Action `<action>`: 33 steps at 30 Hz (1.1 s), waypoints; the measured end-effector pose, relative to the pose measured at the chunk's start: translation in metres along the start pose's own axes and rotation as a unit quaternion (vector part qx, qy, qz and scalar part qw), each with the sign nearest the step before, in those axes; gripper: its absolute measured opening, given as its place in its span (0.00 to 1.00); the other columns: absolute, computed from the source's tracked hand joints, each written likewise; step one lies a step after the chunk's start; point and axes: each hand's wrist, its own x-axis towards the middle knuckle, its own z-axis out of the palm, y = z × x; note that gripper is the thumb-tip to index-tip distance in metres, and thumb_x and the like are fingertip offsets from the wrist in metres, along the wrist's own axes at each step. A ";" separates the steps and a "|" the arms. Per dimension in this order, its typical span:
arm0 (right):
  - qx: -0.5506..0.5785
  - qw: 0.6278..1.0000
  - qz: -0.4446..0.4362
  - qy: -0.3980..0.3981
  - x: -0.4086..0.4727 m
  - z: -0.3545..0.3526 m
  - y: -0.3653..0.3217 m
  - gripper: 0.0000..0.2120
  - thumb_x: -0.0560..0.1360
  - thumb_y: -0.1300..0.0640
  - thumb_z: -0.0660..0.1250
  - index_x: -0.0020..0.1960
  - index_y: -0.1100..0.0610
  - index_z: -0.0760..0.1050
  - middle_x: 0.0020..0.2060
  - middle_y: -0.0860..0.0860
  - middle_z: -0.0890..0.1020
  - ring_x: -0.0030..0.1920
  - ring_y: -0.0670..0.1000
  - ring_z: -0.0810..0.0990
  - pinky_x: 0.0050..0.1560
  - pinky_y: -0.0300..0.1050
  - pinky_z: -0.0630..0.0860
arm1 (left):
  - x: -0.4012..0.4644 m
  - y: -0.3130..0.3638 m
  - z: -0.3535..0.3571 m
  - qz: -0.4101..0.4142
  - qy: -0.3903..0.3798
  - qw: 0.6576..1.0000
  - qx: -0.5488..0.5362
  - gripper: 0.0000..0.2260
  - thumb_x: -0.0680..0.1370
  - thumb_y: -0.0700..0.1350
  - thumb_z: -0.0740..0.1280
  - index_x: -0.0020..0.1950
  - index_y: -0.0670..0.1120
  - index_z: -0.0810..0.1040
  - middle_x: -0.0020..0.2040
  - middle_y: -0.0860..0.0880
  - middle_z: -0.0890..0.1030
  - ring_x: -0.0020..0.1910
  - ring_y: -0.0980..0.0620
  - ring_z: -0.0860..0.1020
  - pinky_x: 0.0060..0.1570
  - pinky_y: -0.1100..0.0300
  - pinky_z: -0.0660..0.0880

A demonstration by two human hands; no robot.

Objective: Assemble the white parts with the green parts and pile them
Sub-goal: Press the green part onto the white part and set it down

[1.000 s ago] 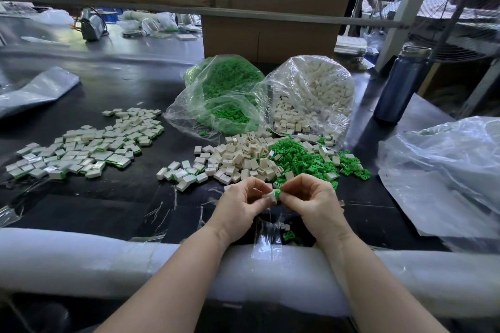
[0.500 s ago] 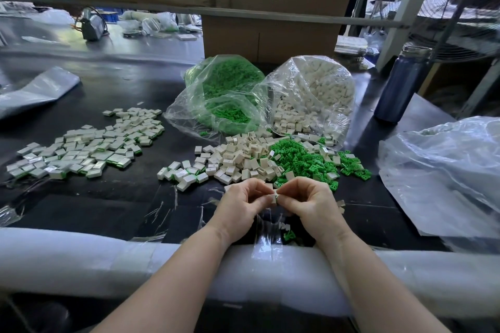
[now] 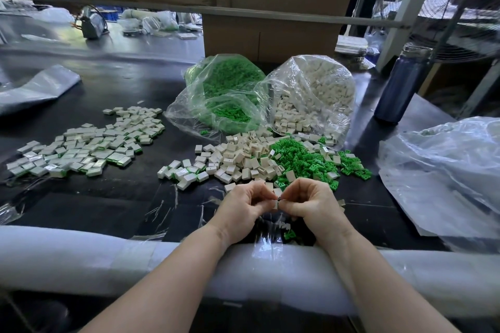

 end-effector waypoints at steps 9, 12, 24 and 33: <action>0.016 1.000 0.002 0.019 0.000 0.001 -0.002 0.08 0.67 0.71 0.72 0.37 0.61 0.77 0.28 0.51 0.79 0.28 0.45 0.77 0.30 0.36 0.74 | 0.001 -0.001 0.001 0.010 0.021 1.000 0.014 0.05 0.76 0.38 0.67 0.45 0.49 0.77 0.41 0.47 0.81 0.41 0.53 0.79 0.48 0.59 0.77; 0.030 0.999 0.006 0.029 0.001 0.001 -0.001 0.05 0.69 0.69 0.71 0.38 0.61 0.78 0.27 0.51 0.80 0.27 0.45 0.77 0.29 0.36 0.74 | 0.000 -0.003 0.002 0.007 0.024 0.999 0.024 0.13 0.74 0.38 0.69 0.48 0.55 0.72 0.40 0.46 0.81 0.38 0.51 0.79 0.44 0.57 0.77; 0.009 1.000 0.008 0.023 -0.001 0.002 0.001 0.04 0.72 0.66 0.69 0.39 0.61 0.79 0.29 0.52 0.82 0.29 0.45 0.79 0.29 0.36 0.75 | 0.001 -0.002 -0.002 -0.005 0.065 0.998 0.024 0.06 0.75 0.42 0.68 0.41 0.52 0.80 0.41 0.46 0.83 0.44 0.47 0.81 0.52 0.52 0.77; -0.027 0.999 0.018 0.011 -0.003 0.007 -0.005 0.07 0.74 0.66 0.67 0.37 0.61 0.77 0.25 0.48 0.78 0.24 0.42 0.75 0.27 0.35 0.73 | 0.001 -0.002 -0.003 -0.035 0.030 0.998 0.049 0.07 0.77 0.42 0.66 0.50 0.41 0.82 0.44 0.44 0.83 0.47 0.47 0.80 0.55 0.51 0.75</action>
